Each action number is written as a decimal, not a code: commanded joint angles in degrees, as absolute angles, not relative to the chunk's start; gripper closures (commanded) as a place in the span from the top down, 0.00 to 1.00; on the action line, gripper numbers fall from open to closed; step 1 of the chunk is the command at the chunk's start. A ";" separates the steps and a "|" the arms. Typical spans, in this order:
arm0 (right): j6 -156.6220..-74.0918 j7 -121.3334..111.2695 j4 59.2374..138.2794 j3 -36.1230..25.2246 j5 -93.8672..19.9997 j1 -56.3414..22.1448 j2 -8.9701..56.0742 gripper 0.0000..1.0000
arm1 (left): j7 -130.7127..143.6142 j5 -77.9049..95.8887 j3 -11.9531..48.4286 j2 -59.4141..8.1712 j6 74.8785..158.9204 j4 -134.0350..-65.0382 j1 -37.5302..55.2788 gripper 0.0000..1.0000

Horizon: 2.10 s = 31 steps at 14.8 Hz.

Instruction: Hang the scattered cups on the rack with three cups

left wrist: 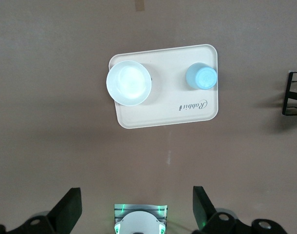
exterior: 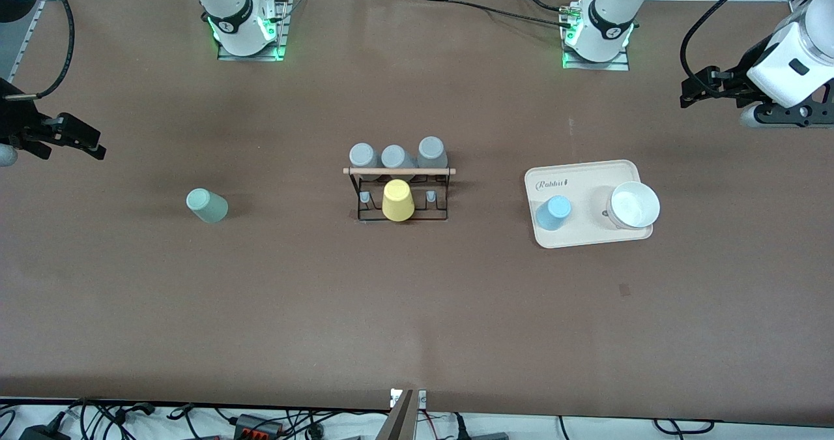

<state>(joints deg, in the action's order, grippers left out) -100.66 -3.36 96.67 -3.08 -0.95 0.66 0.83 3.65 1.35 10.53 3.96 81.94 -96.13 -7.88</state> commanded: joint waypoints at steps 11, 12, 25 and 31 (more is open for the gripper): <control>-100.20 -3.43 97.73 -2.55 -0.18 0.97 -0.70 1.00 | 2.20 2.37 10.63 4.57 81.12 -96.06 -8.88 1.00; -100.20 -3.43 97.73 -2.55 -0.18 1.05 -0.70 1.00 | 2.20 2.55 10.63 4.40 81.21 -95.98 -8.79 1.00; -99.67 -3.43 97.73 -2.55 -0.26 0.97 0.08 1.00 | 2.29 6.33 10.72 -3.69 81.30 -91.05 -8.70 1.00; -99.58 -3.43 97.73 -2.55 -0.26 0.09 2.19 1.00 | 2.72 6.42 11.42 -11.93 83.05 -89.65 -7.82 1.00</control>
<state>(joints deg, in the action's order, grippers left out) -99.93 -3.36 97.29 -2.75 -0.91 0.37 1.55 3.36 5.73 11.16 -6.57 82.31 -92.27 -8.06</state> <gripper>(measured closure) 0.000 0.000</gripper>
